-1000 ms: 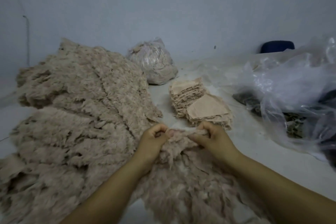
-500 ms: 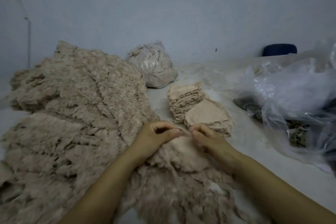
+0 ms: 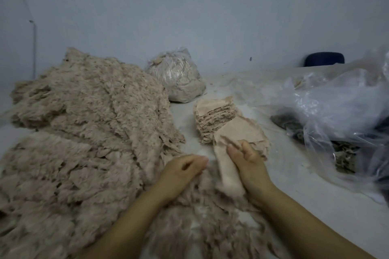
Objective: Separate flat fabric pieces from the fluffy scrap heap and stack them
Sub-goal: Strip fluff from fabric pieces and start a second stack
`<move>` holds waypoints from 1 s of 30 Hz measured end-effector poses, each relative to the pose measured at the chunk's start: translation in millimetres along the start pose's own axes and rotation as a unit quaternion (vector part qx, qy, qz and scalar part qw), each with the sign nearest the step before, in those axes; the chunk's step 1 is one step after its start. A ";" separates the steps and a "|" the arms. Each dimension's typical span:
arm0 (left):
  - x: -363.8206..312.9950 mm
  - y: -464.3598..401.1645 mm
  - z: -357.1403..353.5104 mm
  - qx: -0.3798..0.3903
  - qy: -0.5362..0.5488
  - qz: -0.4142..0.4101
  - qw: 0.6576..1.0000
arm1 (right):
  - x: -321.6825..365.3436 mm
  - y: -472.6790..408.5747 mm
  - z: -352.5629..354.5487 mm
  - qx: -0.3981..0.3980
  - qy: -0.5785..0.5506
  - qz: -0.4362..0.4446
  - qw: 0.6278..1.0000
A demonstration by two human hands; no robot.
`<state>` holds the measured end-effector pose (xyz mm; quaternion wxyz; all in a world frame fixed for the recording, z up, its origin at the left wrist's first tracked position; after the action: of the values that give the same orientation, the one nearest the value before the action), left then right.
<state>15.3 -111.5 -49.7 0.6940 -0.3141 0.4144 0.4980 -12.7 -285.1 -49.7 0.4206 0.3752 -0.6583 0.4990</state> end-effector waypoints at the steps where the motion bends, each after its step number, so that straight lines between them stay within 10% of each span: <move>1: -2.4 2.4 -9.7 0.032 0.026 0.025 0.999 | -2.8 1.6 -4.4 0.011 -0.023 -0.006 1.000; 7: 1.6 5.9 -17.9 0.042 0.362 0.124 0.923 | -6.3 7.5 -2.9 0.046 -0.138 -0.060 0.988; 30: -8.2 5.0 -18.9 -0.106 0.246 0.052 0.962 | -6.2 19.8 -26.6 0.120 0.050 -0.045 0.991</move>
<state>4.2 -129.5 -51.3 0.5066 -0.4771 0.5327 0.4816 -23.8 -254.4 -58.3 0.4268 0.4269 -0.5547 0.5727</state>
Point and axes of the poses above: each hand's wrist, its own y-axis away from the middle knuckle, its own z-axis out of the back of the hand, x = y × z, the point moved 4 cm from there along -y, towards the middle knuckle, and after that the axes turned 9 degrees about z, right-handed, at the moved point
